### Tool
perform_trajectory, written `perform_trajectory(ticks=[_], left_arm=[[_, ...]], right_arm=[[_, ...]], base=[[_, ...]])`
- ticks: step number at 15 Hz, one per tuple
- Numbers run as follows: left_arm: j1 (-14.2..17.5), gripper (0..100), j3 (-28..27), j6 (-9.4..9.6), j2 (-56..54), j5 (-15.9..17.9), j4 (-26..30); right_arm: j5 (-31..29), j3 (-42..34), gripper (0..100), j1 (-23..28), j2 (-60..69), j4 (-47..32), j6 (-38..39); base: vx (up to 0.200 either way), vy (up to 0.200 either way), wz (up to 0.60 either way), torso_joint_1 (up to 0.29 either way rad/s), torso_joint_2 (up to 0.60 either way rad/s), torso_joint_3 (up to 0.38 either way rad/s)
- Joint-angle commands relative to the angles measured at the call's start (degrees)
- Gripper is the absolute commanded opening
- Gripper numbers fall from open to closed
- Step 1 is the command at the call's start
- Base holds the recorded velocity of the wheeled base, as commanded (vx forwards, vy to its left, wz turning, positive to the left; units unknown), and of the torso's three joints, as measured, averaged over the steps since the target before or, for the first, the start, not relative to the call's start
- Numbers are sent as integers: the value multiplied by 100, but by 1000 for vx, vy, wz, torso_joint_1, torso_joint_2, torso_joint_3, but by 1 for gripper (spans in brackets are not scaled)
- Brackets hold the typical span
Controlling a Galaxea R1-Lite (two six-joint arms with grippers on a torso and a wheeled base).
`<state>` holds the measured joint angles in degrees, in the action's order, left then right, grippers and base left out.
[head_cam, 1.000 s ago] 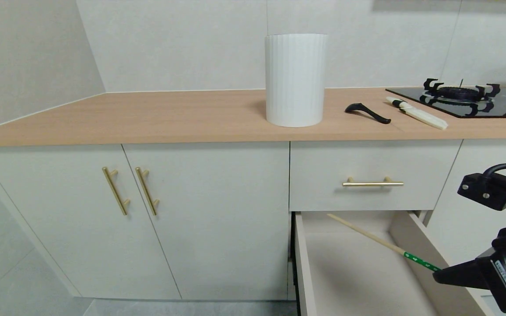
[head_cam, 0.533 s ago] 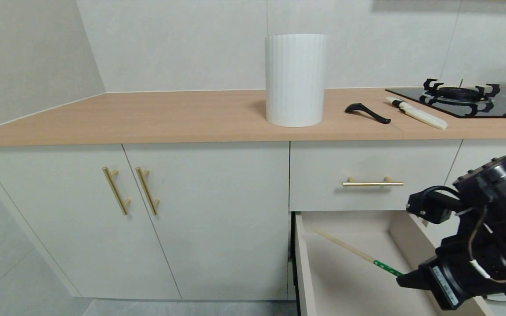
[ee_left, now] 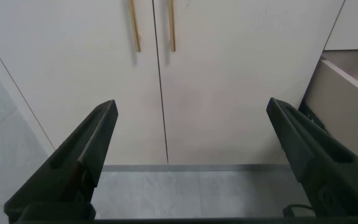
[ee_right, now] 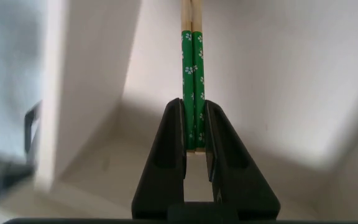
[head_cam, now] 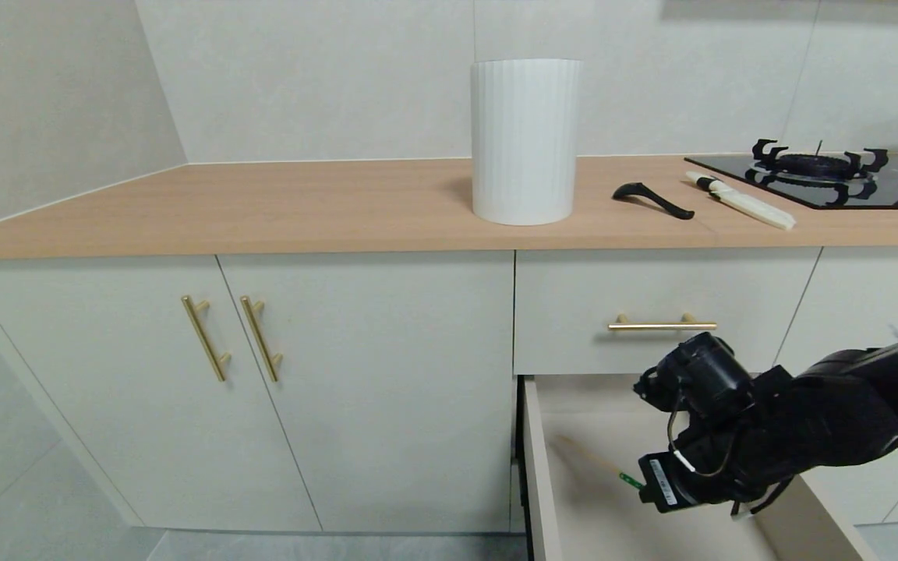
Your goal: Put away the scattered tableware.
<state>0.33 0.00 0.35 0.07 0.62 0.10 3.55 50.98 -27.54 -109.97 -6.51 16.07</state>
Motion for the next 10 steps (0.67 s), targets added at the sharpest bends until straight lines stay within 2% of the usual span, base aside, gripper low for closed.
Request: perform_trajectory(ticks=[1, 3, 5, 10], left_arm=[[2, 100, 0, 0, 1, -1, -1], [2, 100, 0, 0, 1, -1, -1], [2, 100, 0, 0, 1, -1, -1], [2, 100, 0, 9, 1, -1, -1]], right_arm=[[-170, 17, 0, 12, -930, 326, 134], [-188, 105, 0, -6, -1255, 589, 388], [-451, 272, 0, -23, -1668, 660, 634], [-636, 298, 0, -217, -1940, 669, 670]], base=[[0, 0, 0, 0, 0, 0], [0, 0, 0, 0, 0, 0], [0, 0, 0, 0, 0, 0], [0, 0, 0, 0, 0, 0]])
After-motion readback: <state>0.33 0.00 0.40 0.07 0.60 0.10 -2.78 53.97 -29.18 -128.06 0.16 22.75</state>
